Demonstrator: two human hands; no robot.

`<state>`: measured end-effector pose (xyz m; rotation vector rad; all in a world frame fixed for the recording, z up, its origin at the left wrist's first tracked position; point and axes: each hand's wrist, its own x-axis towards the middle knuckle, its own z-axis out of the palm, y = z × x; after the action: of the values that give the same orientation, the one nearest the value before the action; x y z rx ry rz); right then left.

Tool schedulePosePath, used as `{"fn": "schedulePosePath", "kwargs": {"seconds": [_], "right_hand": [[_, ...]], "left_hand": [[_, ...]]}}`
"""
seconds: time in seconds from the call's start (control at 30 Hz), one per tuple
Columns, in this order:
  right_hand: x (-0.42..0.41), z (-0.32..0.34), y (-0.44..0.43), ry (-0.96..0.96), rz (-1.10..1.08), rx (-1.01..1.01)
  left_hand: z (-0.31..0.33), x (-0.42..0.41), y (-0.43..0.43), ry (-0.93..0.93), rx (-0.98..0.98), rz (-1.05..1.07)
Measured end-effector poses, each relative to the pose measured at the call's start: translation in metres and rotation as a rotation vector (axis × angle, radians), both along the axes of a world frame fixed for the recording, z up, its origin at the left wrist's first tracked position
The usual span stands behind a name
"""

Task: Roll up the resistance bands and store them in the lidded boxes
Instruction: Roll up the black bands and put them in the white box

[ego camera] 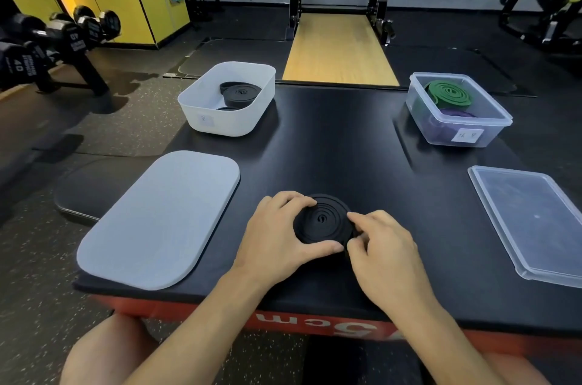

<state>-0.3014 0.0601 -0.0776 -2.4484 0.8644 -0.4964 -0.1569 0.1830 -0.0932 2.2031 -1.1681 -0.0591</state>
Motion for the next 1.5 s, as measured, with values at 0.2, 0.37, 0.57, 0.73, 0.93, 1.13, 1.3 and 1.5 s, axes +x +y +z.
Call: {"fn": "schedulePosePath", "kwargs": {"seconds": [0.2,0.37,0.57,0.73,0.93,1.13,1.3,1.5], "right_hand": [[-0.011,-0.007,-0.014,-0.086,0.094,0.179],[-0.010,-0.010,-0.029,-0.057,0.182,0.120],[-0.009,-0.006,-0.052,-0.005,0.278,0.040],[-0.007,-0.011,-0.060,-0.051,0.314,0.126],[-0.004,-0.014,-0.065,-0.089,0.364,0.135],[-0.001,-0.016,-0.066,-0.186,0.357,0.180],[0.003,-0.017,-0.063,-0.206,0.376,0.141],[0.011,-0.015,-0.063,-0.233,0.394,0.183]], "left_hand": [[-0.001,0.000,0.001,0.005,0.013,0.005],[-0.001,0.000,0.003,0.005,0.005,-0.004],[0.001,-0.011,-0.006,-0.134,0.156,-0.030],[0.002,-0.017,-0.015,-0.227,0.175,0.049],[0.001,-0.014,-0.011,-0.068,0.098,0.042],[0.006,-0.009,-0.005,0.089,0.061,-0.013],[0.006,-0.006,-0.005,0.094,0.051,-0.044],[0.006,0.004,-0.002,0.089,0.021,-0.028]]}}
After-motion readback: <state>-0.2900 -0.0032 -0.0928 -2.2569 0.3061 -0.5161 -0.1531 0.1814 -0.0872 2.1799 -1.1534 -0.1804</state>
